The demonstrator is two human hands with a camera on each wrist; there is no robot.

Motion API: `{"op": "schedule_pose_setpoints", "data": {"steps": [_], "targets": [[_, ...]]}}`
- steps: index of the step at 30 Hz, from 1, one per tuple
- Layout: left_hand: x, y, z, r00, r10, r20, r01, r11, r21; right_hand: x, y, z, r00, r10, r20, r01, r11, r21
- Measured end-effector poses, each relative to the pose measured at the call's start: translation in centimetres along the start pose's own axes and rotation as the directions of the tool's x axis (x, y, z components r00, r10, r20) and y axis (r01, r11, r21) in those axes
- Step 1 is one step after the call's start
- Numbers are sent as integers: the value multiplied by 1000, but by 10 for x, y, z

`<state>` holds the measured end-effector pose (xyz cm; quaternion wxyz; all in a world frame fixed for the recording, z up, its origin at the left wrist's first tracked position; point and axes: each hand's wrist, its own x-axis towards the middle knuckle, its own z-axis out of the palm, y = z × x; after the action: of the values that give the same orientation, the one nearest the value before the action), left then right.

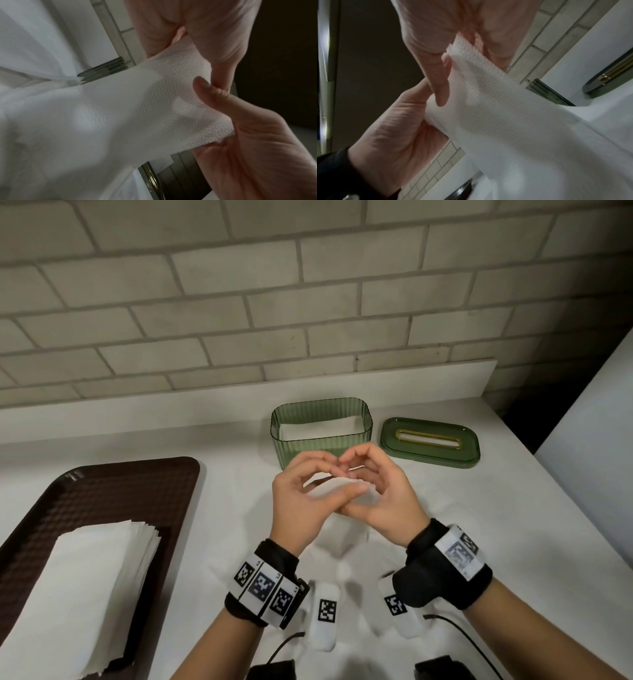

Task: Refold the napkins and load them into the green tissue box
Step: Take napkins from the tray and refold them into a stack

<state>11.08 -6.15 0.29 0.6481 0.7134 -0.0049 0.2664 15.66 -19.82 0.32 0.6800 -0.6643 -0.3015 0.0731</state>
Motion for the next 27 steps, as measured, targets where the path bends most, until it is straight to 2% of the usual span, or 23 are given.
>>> {"op": "schedule_pose_setpoints", "data": {"steps": [4, 8, 12, 15, 18, 21, 23, 24, 27], "targets": [[6, 1, 3, 996, 4, 94, -12, 997, 75, 1, -4, 5, 998, -42, 44, 42, 999, -5], [5, -1, 3, 988, -98, 117, 87, 992, 96, 0, 2, -2, 1000, 1, 28, 1, 996, -87], [9, 2, -9, 997, -74, -28, 76, 996, 48, 3, 26, -23, 970, 241, 30, -215, 909, -358], [14, -3, -15, 981, -102, -168, 99, 995, -26, 7, 41, -28, 943, 322, 83, -261, 872, -415], [17, -10, -23, 965, -174, -197, 170, 985, -39, 13, 41, -27, 932, 345, 115, -293, 899, -326], [22, -16, -39, 944, -328, -27, 329, 938, 109, 24, 30, -31, 932, 346, 107, -306, 910, -278], [26, -18, -49, 924, -381, 23, 368, 904, 218, 33, 21, -34, 947, 314, 73, -292, 930, -223], [27, -20, -54, 923, -385, 9, 375, 903, 209, 36, 17, -37, 956, 290, 35, -280, 946, -165], [23, -21, -58, 925, -379, -39, 380, 924, 38, 39, 14, -42, 970, 232, -69, -233, 972, -8]]}}
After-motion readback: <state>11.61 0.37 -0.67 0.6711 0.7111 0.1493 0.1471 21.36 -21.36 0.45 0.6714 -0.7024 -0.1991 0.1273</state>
